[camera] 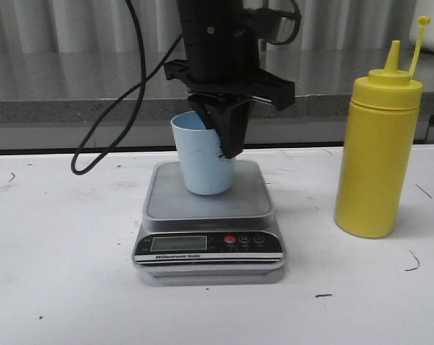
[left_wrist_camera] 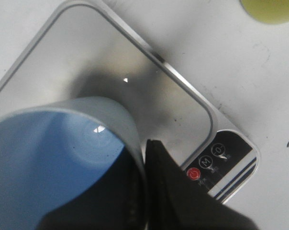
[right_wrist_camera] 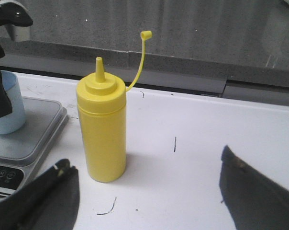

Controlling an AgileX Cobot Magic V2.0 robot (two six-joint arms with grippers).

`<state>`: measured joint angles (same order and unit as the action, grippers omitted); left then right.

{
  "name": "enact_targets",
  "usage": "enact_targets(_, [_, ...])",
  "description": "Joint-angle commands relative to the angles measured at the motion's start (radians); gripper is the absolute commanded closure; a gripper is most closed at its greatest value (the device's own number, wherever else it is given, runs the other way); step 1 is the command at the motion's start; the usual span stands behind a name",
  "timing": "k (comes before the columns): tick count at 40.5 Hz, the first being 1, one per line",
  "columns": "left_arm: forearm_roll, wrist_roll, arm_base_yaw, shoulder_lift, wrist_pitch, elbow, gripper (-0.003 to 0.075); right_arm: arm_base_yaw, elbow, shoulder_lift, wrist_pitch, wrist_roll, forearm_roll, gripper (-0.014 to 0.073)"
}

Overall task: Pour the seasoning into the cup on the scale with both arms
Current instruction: 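Set the cup on the scale and open the left gripper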

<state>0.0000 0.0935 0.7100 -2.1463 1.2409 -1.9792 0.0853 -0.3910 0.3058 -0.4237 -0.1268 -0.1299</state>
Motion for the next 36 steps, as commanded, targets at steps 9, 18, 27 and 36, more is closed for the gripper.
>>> enact_targets(9, [0.000,-0.006,0.006,0.054,0.026,-0.024,0.0489,0.001,-0.034,0.017,0.075,-0.005,-0.006,-0.0021])
enact_targets(18, [0.000,-0.006,0.006,0.064,0.026,-0.028,0.0216,0.001,-0.034,0.017,0.075,-0.005,-0.006,-0.0021])
enact_targets(27, [0.000,-0.006,0.006,0.115,0.026,-0.028,0.0218,0.001,-0.034,0.017,0.075,-0.005,-0.006,-0.0021])
enact_targets(36, [0.000,-0.027,0.006,0.175,0.026,-0.028,0.0218,0.001,-0.034,0.017,0.075,-0.005,-0.006,-0.0021])
